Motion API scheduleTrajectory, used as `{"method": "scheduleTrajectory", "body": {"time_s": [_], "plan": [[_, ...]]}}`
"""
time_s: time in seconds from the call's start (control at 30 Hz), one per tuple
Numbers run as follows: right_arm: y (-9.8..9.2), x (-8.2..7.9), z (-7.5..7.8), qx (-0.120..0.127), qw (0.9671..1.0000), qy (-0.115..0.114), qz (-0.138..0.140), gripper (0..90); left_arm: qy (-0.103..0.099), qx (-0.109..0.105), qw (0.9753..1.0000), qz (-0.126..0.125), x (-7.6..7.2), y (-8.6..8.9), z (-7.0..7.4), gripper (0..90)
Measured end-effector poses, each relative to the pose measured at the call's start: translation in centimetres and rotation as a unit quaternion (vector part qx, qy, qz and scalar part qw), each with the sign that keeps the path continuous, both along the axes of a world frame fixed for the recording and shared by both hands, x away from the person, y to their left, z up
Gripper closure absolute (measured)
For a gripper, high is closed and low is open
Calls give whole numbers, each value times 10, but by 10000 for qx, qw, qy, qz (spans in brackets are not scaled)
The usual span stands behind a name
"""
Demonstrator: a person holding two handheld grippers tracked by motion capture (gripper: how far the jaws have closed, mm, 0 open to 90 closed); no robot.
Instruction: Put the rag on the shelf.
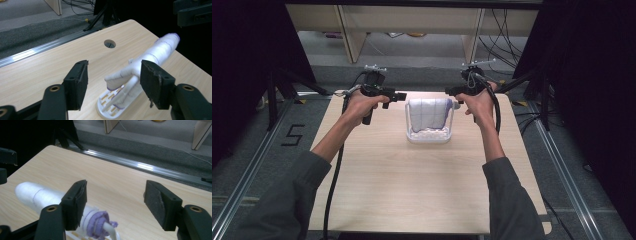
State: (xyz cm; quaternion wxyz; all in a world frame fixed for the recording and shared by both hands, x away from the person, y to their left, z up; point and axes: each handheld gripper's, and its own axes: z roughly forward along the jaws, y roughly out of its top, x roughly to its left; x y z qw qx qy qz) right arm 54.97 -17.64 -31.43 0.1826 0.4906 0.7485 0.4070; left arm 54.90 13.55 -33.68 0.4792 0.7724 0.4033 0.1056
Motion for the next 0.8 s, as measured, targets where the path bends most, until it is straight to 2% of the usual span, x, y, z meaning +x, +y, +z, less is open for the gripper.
{"method": "scheduleTrajectory", "body": {"time_s": [0.03, 0.07, 0.1, 0.23, 0.27, 0.3, 0.4, 0.47, 0.53, 0.63, 0.73, 0.77, 0.8], "plan": [[1, -3, 1, 13, 10000, 10, -17, 348, 3, 0, 10000, -24, -3, 1, 0, 375], [0, -4, 1, -8, 10000, -93, 32, 344, 5, -21, 10000, -17, -6, 2, 1, 369], [0, -6, 1, -14, 9999, -106, 57, 343, 1, 55, 10000, -54, -9, 4, 1, 368], [2, -14, 3, 26, 9998, -112, 148, 340, -40, -23, 10000, -87, -20, 6, 2, 356], [4, -17, 4, 75, 9999, -59, 94, 340, -59, -38, 9999, -81, -22, 7, 3, 352], [2, -17, 3, -14, 9997, -153, 173, 339, -77, -46, 9999, -78, -25, 8, 4, 350], [6, -26, 4, 50, 9997, -120, 202, 339, -118, -80, 9998, -140, -32, 10, 5, 342], [5, -30, 5, 22, 9994, -190, 277, 338, -124, -110, 9997, -173, -38, 10, 4, 334], [6, -36, 5, 106, 9992, -215, 312, 338, -127, -137, 9997, -178, -43, 10, 3, 322], [7, -42, 3, 76, 9991, -209, 370, 337, -137, -95, 9996, -231, -50, 8, 2, 315], [9, -47, 0, 156, 9988, -179, 427, 336, -163, -112, 9994, -289, -56, 6, 1, 304], [8, -47, 0, 122, 9985, -239, 481, 336, -150, -105, 9993, -328, -59, 5, 0, 300], [8, -49, -1, 192, 9986, -210, 456, 335, -138, -114, 9991, -379, -60, 5, 0, 290]]}}
